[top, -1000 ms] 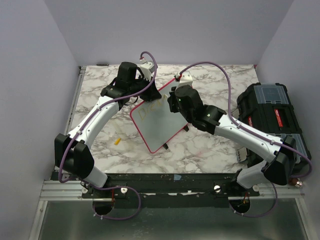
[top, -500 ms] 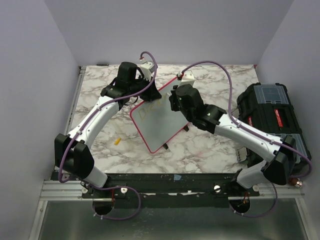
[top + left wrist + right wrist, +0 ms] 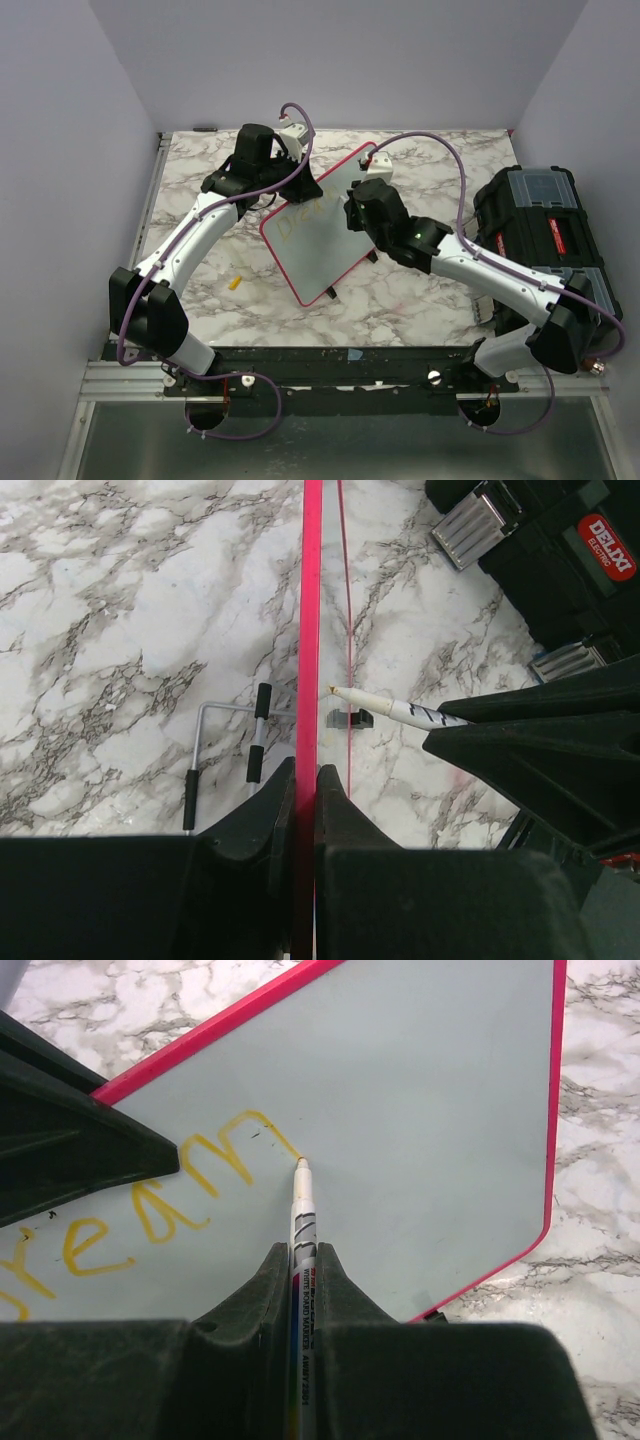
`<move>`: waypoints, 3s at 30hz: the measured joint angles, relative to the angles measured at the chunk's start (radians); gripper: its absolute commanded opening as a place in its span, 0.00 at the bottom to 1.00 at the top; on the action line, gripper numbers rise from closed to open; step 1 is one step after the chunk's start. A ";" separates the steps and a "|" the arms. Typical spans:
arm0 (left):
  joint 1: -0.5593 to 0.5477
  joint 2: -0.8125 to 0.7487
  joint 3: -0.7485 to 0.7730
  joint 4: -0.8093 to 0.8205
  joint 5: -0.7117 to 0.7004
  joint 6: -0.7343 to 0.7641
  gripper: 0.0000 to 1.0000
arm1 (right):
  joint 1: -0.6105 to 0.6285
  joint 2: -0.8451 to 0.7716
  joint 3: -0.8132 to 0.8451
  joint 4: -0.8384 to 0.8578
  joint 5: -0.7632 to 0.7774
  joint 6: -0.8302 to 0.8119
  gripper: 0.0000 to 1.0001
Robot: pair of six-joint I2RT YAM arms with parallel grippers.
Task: Write a sentence on the whiteboard
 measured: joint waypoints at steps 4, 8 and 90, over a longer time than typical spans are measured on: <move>0.000 0.000 0.000 0.000 0.000 -0.001 0.00 | 0.000 -0.002 0.000 0.000 0.000 0.000 0.01; -0.002 -0.003 -0.002 0.000 0.000 -0.003 0.00 | -0.002 -0.010 0.000 -0.008 -0.001 0.001 0.01; 0.039 -0.002 -0.041 0.045 -0.007 0.017 0.00 | -0.233 -0.026 -0.002 0.135 -0.388 -0.061 0.01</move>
